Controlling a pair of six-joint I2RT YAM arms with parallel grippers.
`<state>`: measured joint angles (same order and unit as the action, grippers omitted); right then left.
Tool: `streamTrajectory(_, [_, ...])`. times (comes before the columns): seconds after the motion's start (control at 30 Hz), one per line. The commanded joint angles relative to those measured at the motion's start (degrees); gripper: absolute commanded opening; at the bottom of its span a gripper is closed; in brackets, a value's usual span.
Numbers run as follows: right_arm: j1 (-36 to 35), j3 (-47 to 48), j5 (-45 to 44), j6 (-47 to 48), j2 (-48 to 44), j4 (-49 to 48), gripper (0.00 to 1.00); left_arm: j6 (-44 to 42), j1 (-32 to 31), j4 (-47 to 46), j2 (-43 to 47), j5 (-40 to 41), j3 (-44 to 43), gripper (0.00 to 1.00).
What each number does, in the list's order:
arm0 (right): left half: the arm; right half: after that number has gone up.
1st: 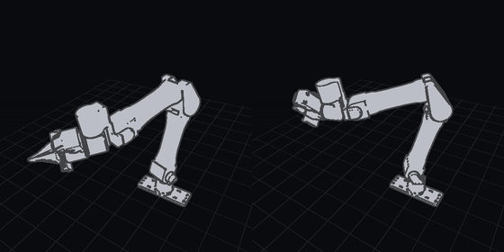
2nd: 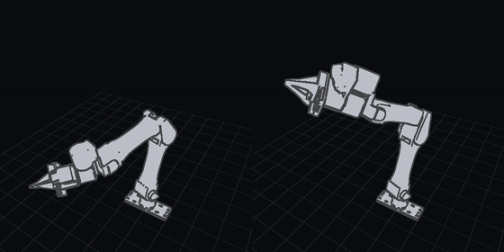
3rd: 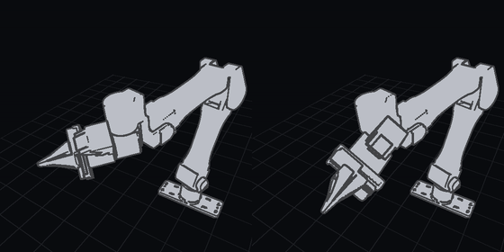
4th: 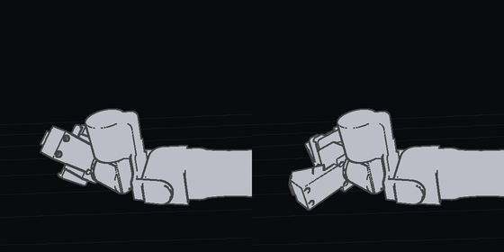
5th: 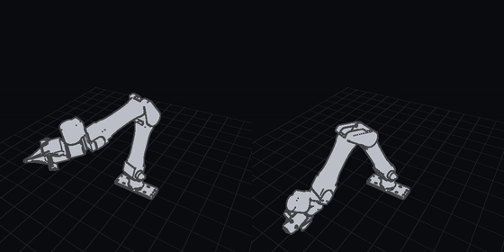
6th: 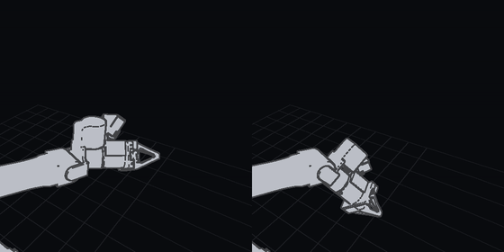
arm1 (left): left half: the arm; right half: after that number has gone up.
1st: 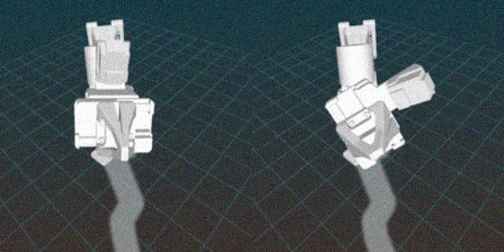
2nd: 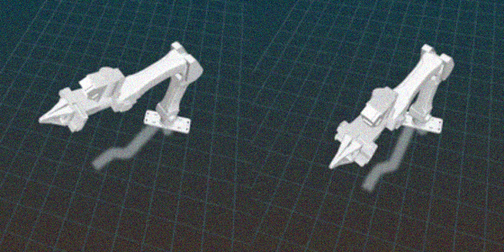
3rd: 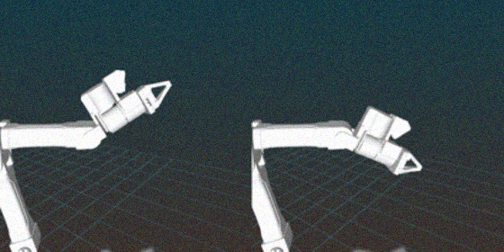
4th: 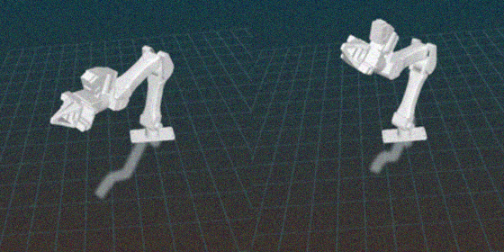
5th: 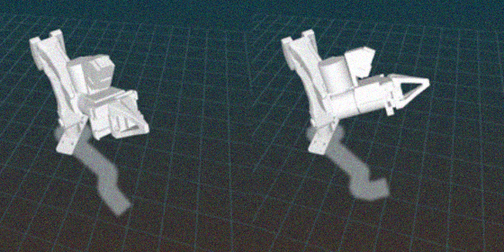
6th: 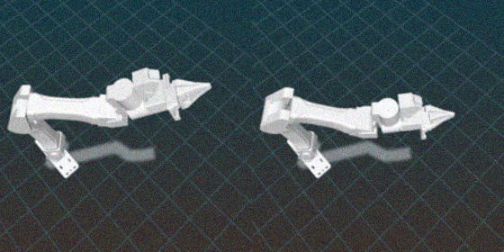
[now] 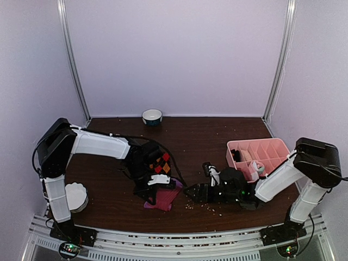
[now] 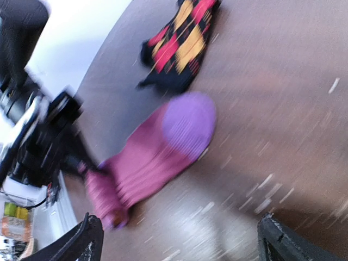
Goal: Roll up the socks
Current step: Roll the sock.
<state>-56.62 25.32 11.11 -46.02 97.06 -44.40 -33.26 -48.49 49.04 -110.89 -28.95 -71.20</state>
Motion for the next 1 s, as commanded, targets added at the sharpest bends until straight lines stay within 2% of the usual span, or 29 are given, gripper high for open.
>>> streamTrajectory(0.0, [-8.2, -1.1, -6.4, -11.7, -3.3, 3.6, 1.00, 0.5, 0.7, -1.7, 2.1, 0.9, 0.7, 0.00])
streamTrajectory(0.07, [-10.9, 1.1, -9.4, -14.3, -3.5, 7.8, 0.99, 0.6, 0.8, -2.0, 2.1, 0.8, 0.7, 0.00])
streamTrajectory(0.1, [-11.8, 3.0, -9.2, -16.0, -2.5, 14.4, 1.00, 0.6, 0.8, -2.1, 2.1, 0.6, 0.7, 0.00])
streamTrajectory(0.13, [-12.8, 3.7, -6.5, -16.2, -1.2, 12.1, 1.00, 0.6, 0.9, -2.2, 2.1, 0.5, 0.8, 0.00])
streamTrajectory(0.17, [-13.6, 0.3, -4.0, -15.9, 0.2, -1.9, 1.00, 0.6, 0.9, -2.3, 2.0, 0.5, 0.9, 0.00])
streamTrajectory(0.2, [-13.2, -3.4, -2.8, -17.2, 1.8, -11.7, 1.00, 0.6, 0.9, -2.4, 1.9, 0.5, 1.0, 0.00])
streamTrajectory(0.3, [-10.9, -4.7, -2.1, -19.0, 3.8, -10.4, 1.00, 0.9, 0.9, -2.3, 1.8, 0.7, 1.0, 0.00])
streamTrajectory(0.33, [-10.8, -4.0, -3.3, -17.7, 2.5, -6.3, 1.00, 1.0, 0.9, -2.3, 1.8, 0.6, 1.1, 0.00])
streamTrajectory(0.37, [-10.8, -2.4, -4.9, -15.6, 0.7, 0.4, 0.90, 1.0, 0.9, -2.3, 1.9, 0.5, 1.1, 0.00])
streamTrajectory(0.4, [-10.8, -0.4, -6.3, -13.6, -1.1, 6.8, 0.73, 1.1, 0.9, -2.3, 1.9, 0.4, 1.1, 0.00])
streamTrajectory(0.47, [-11.3, 3.3, -10.2, -10.3, -3.5, 16.7, 0.12, 1.1, 0.9, -2.2, 1.8, 0.4, 1.1, 0.00])
streamTrajectory(0.5, [-11.4, 5.2, -11.8, -9.2, -3.9, 20.8, 0.00, 1.0, 0.9, -2.2, 1.8, 0.3, 1.1, 0.00])
streamTrajectory(0.67, [-9.2, 11.3, -12.1, -3.3, -1.3, 24.8, 0.00, 1.3, 0.9, -2.1, 1.5, -0.1, 0.8, 0.00])
streamTrajectory(0.83, [-3.2, 13.4, -5.3, -2.1, 3.1, 17.5, 0.00, 1.4, 0.9, -2.5, 1.4, -0.1, 1.8, 0.00])
streamTrajectory(0.97, [0.0, 17.8, 0.6, -1.3, 8.7, 16.6, 0.00, 2.0, 0.9, -3.0, 1.0, -0.1, 1.6, 0.00])
